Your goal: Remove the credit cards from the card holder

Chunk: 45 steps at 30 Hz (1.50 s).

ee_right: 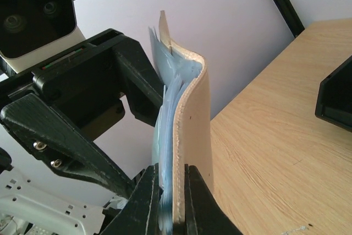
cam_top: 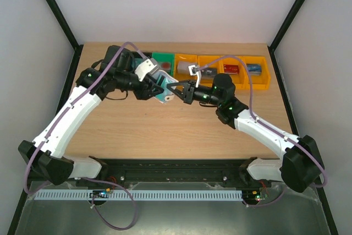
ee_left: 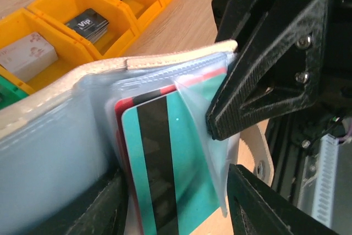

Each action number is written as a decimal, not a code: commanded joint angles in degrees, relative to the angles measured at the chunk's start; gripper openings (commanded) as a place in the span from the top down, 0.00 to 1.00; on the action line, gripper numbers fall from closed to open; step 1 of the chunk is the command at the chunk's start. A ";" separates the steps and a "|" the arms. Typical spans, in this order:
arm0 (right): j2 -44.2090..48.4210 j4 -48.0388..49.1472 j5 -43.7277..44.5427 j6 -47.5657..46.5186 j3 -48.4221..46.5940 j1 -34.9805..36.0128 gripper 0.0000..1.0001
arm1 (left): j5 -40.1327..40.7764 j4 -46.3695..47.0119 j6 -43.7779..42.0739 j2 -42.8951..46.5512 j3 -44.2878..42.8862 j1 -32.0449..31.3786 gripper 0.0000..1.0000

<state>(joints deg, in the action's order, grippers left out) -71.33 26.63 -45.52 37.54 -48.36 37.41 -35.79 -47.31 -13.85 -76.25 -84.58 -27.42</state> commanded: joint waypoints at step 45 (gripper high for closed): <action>-1.60 11.50 0.41 7.57 1.26 -2.60 0.98 | -4.87 3.46 6.92 0.83 -4.29 1.94 0.98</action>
<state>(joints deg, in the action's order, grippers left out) -75.42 37.28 -42.85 46.11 -48.53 35.81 -33.58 -44.88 -6.20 -77.45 -89.58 -24.84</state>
